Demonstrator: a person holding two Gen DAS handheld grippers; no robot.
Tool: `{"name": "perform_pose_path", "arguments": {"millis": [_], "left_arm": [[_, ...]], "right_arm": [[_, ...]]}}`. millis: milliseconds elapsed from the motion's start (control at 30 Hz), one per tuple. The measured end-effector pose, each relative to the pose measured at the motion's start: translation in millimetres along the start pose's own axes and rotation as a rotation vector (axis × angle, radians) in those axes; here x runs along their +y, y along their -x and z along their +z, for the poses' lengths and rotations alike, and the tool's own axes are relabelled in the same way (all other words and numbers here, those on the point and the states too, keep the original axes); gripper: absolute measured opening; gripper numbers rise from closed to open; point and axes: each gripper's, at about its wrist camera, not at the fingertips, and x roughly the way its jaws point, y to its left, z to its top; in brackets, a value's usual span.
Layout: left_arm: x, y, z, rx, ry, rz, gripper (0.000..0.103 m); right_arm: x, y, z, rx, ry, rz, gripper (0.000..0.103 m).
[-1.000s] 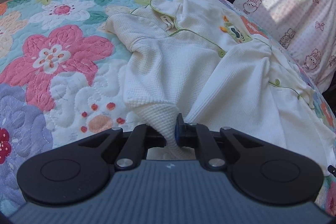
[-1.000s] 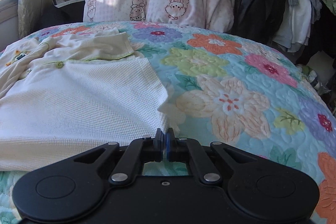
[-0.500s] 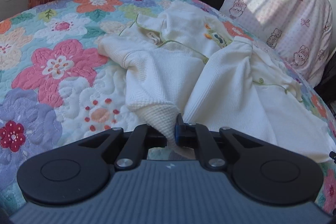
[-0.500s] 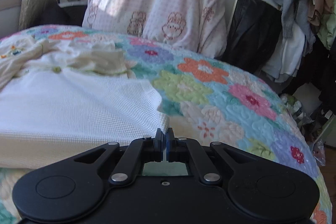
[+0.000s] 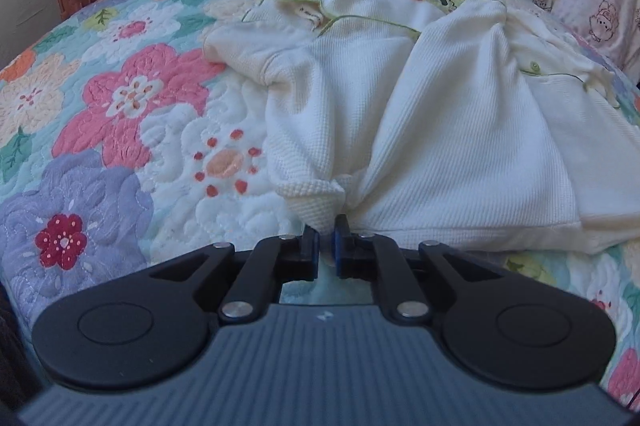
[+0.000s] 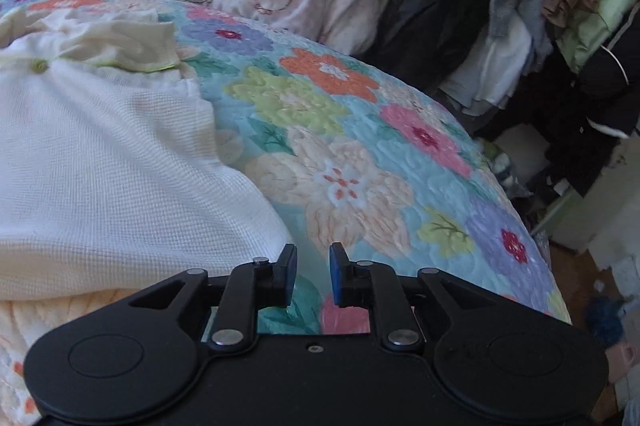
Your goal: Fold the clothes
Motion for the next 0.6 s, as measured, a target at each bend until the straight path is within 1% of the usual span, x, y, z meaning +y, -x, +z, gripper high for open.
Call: {"name": "perform_pose_path", "arguments": {"millis": [67, 133, 200, 233, 333, 367, 433, 467, 500, 533, 600], "left_arm": [[2.3, 11.9, 4.9, -0.038, 0.003, -0.024, 0.008], [3.5, 24.5, 9.5, -0.091, -0.001, -0.049, 0.008], [5.8, 33.5, 12.2, -0.138, -0.014, -0.086, 0.009], [7.6, 37.3, 14.6, -0.155, -0.016, -0.111, 0.009], [14.3, 45.3, 22.3, -0.175, -0.036, -0.172, 0.01], [17.7, 49.1, 25.3, -0.189, -0.042, -0.181, 0.012], [26.6, 58.7, 30.8, -0.233, -0.053, -0.19, 0.018], [33.4, 64.5, 33.5, -0.271, -0.05, -0.183, 0.029], [39.2, 64.5, 37.0, -0.28, -0.039, -0.193, 0.04], [44.6, 62.8, 40.6, -0.281, -0.026, -0.208, 0.043], [55.6, 59.4, 47.9, -0.282, 0.0, -0.24, 0.044]], "right_arm": [[-2.9, 19.4, 5.7, 0.002, -0.108, 0.171, 0.027], [6.3, 33.0, 14.1, 0.011, -0.163, 0.365, 0.033], [27.1, 39.6, 23.2, 0.028, -0.166, 0.542, 0.037], [40.6, 40.6, 27.0, 0.044, -0.156, 0.612, 0.04], [92.3, 41.4, 36.6, 0.111, -0.11, 0.789, 0.041], [110.0, 42.0, 39.7, 0.137, -0.087, 0.847, 0.042], [141.3, 43.0, 45.1, 0.189, -0.049, 0.934, 0.045], [155.3, 44.1, 47.6, 0.201, -0.025, 0.95, 0.049], [168.6, 45.3, 49.9, 0.206, 0.003, 0.952, 0.05], [181.9, 46.6, 52.3, 0.211, 0.031, 0.954, 0.054], [206.1, 46.4, 56.3, 0.214, 0.082, 0.947, 0.056]]}}
